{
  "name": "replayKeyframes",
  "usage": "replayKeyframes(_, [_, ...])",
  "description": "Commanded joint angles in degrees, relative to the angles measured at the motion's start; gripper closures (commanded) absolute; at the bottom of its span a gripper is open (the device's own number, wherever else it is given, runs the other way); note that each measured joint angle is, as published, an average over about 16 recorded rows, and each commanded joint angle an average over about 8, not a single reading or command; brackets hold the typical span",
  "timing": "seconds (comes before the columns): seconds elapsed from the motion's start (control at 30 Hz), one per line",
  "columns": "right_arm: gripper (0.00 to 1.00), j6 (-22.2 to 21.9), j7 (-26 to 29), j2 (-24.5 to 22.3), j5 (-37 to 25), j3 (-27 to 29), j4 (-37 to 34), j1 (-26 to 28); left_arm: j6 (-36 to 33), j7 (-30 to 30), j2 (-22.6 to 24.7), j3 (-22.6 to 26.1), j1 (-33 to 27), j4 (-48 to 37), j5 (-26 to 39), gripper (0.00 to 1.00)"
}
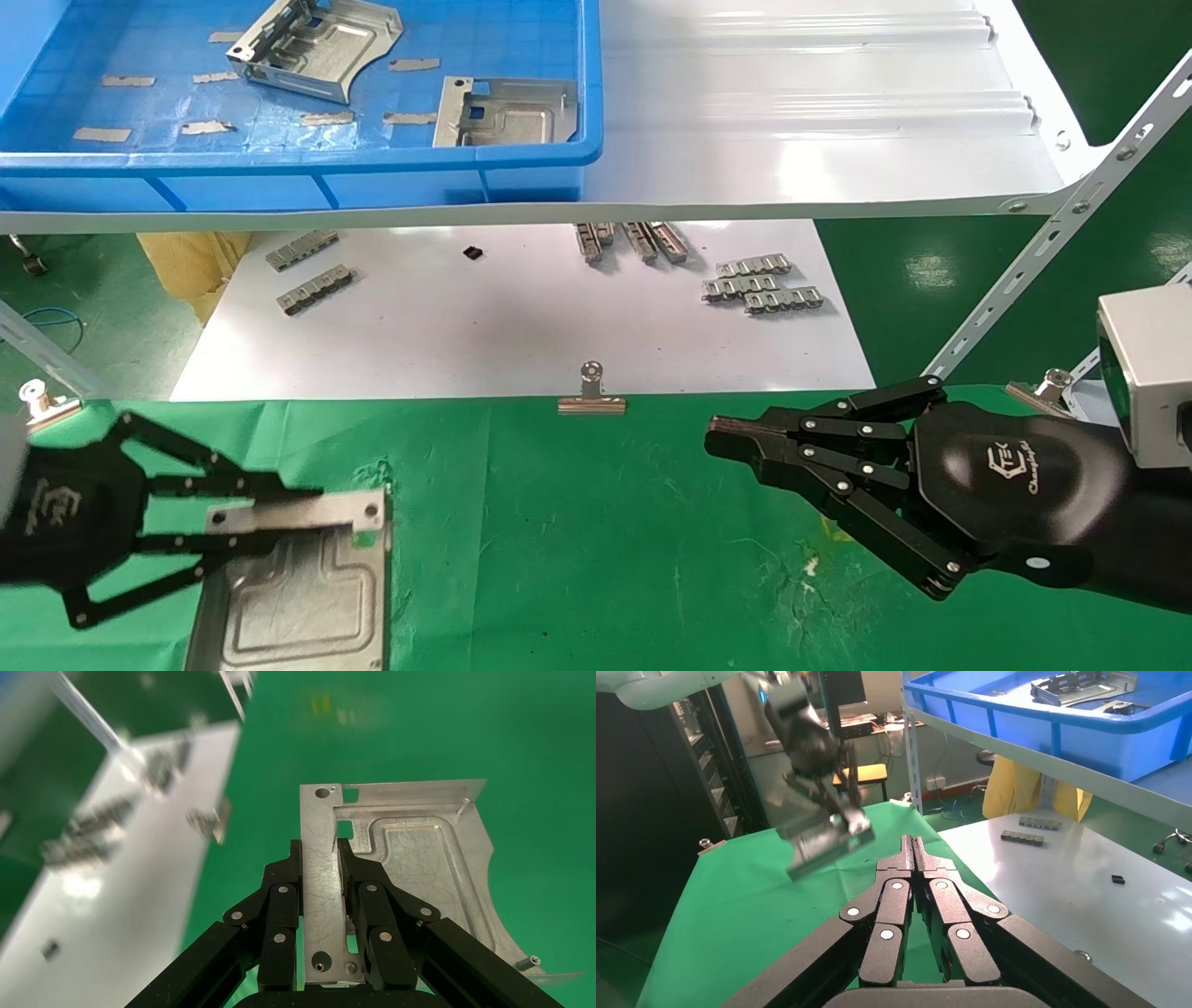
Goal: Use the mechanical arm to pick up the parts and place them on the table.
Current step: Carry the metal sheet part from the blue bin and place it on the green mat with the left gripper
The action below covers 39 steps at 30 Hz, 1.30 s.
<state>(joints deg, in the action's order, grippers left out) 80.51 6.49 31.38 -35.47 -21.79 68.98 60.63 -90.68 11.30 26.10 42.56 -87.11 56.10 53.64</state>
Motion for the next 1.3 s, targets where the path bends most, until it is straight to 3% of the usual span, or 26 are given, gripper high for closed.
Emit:
replayKeyframes(0.03, [1.00, 0.0, 0.0, 0.0, 0.0, 0.0, 0.0, 0.0, 0.1, 2.4, -0.1, 2.0, -0.2, -0.9, 1.0, 1.00])
replayKeyframes(0.3, [1.00, 0.0, 0.0, 0.0, 0.0, 0.0, 0.0, 0.0, 2.8, 12.0, 1.4, 5.1, 2.5, -7.0, 5.7, 1.00])
replayKeyframes(0.57, [1.00, 0.0, 0.0, 0.0, 0.0, 0.0, 0.0, 0.0, 5.9, 21.0, 5.9, 5.5, 3.9, -15.9, 7.5, 1.00])
replayKeyframes(1.03, [1.00, 0.0, 0.0, 0.0, 0.0, 0.0, 0.0, 0.0, 4.4, 35.4, 13.0, 5.2, 2.1, -30.2, 8.0, 1.00])
replayKeyframes(1.3, [1.00, 0.0, 0.0, 0.0, 0.0, 0.0, 0.0, 0.0, 4.6, 41.0, 16.0, 5.8, 0.0, -36.9, 9.8, 0.63])
